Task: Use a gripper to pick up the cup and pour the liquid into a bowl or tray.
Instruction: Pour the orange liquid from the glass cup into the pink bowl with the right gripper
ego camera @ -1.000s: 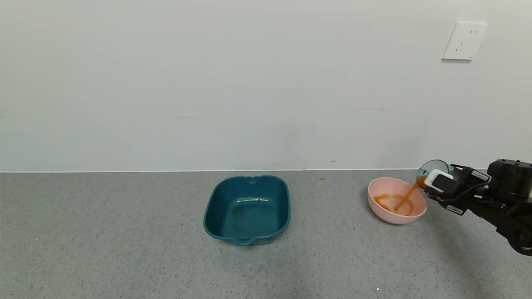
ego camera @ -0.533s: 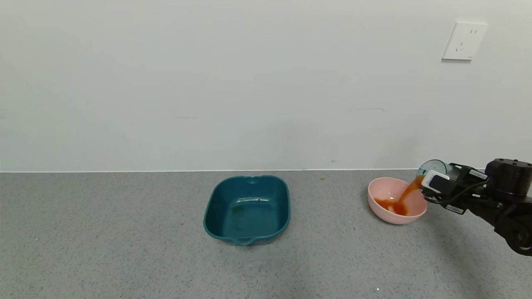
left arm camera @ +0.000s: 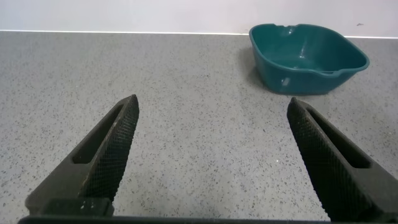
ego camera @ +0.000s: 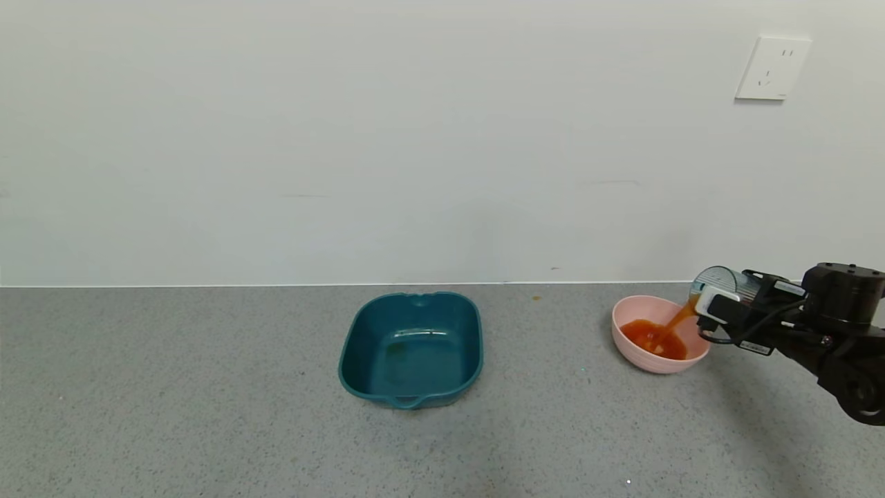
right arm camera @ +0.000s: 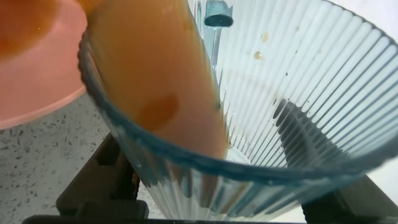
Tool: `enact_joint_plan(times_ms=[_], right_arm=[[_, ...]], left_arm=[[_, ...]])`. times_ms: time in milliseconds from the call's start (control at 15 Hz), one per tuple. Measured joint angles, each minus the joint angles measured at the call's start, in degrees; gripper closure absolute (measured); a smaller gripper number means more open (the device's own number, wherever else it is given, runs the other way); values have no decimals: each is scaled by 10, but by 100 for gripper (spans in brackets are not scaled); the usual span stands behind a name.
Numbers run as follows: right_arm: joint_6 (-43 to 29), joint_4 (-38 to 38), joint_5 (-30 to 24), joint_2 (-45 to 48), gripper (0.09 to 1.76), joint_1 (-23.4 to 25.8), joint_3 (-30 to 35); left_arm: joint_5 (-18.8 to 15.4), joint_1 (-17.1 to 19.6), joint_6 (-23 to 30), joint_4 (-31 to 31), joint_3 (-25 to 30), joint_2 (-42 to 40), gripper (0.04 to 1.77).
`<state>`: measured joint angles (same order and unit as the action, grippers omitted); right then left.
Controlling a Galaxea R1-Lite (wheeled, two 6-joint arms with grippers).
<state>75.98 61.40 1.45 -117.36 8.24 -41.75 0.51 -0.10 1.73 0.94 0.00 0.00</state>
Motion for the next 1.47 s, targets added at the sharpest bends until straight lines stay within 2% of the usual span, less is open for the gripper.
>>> enact_joint_plan(times_ms=[533, 1467], right_arm=[[62, 0, 3, 2, 46, -1, -1], [225, -2, 30, 15, 46, -19, -7]], left_arm=[[0, 0, 0, 0, 0, 0, 9], [0, 0, 0, 0, 0, 0, 9]])
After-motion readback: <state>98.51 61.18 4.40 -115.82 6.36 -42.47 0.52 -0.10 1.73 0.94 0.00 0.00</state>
